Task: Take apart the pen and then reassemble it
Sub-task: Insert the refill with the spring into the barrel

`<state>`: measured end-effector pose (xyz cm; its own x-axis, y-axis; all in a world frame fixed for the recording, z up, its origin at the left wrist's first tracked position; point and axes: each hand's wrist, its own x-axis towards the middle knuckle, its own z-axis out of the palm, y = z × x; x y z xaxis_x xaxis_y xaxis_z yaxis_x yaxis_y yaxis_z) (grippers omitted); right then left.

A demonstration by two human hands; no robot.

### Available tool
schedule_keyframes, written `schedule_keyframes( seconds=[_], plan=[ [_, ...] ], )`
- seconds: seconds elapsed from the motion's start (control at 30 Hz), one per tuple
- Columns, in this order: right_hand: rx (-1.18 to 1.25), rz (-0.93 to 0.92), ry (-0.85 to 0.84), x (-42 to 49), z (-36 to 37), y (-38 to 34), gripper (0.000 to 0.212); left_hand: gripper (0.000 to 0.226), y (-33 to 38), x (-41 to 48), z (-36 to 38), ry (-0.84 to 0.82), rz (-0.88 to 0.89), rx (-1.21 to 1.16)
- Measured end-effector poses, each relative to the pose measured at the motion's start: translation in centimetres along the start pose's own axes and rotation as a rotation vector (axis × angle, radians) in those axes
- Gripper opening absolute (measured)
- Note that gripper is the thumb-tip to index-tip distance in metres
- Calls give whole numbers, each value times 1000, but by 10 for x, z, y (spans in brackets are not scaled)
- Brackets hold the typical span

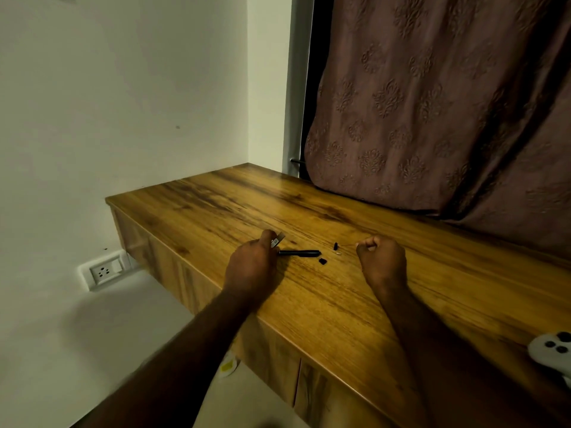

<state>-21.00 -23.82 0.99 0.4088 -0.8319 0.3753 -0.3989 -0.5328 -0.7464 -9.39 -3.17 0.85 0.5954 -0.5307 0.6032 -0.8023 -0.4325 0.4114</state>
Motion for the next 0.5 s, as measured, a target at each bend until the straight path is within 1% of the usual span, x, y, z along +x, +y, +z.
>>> schedule_keyframes(
  seconds=[0.1,0.27,0.5],
  plan=[
    [-120,-15,-10,-5,-1,-6,12,32,0,0,1,3,5,-6],
    [-278,-56,-80,-19,4,-17,17,30,-1,1,2,19,3,6],
    [-319,-71,-129,-27,6,-24,19,30,-3,1,3,27,13,-8]
  ],
)
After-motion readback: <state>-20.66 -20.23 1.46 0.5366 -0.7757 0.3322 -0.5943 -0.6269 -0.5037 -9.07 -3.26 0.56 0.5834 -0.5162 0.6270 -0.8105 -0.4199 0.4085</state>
